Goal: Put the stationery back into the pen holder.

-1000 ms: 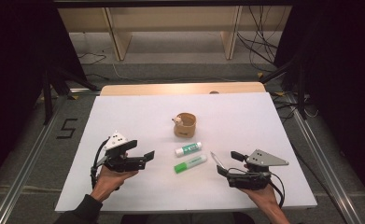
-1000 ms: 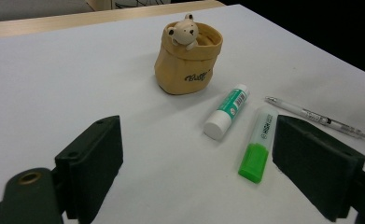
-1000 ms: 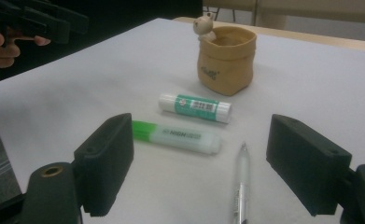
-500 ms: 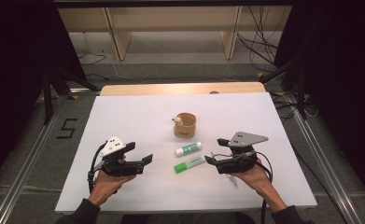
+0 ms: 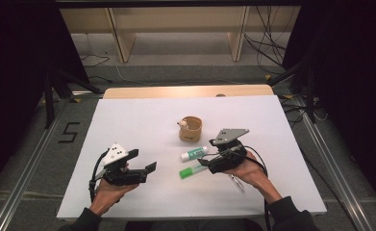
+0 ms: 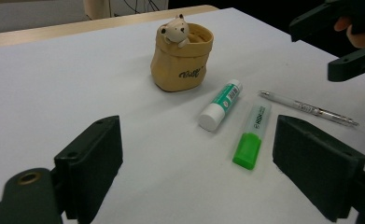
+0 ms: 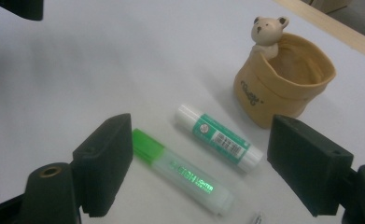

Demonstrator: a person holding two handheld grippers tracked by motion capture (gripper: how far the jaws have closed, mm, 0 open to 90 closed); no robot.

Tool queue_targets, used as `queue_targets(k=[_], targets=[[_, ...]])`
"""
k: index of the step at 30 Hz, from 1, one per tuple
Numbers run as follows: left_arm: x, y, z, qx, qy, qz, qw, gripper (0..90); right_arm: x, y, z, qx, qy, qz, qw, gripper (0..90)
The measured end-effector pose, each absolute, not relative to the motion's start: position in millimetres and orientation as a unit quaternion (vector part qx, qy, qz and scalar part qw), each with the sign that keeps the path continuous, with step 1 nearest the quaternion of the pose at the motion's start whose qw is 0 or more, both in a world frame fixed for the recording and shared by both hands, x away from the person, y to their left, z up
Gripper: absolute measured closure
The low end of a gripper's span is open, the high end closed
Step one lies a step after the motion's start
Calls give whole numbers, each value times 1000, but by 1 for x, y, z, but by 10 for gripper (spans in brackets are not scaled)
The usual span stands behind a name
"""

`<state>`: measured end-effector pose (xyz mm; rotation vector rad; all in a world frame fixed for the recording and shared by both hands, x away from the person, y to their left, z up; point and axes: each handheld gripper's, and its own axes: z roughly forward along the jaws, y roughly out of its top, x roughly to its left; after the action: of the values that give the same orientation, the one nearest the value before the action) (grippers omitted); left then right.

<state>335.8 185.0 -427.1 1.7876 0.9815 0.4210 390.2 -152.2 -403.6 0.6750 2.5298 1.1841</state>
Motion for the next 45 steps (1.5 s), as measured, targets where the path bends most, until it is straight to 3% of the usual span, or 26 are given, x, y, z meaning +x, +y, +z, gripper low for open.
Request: queue_targets(k=[17,45], targets=[[335,189,-426,733,412,178,511,155,433,-105,-415,178,919,340,91,253],[336,188,-429,738,410,173,507,155,458,-71,-445,146,955,244,82,333]])
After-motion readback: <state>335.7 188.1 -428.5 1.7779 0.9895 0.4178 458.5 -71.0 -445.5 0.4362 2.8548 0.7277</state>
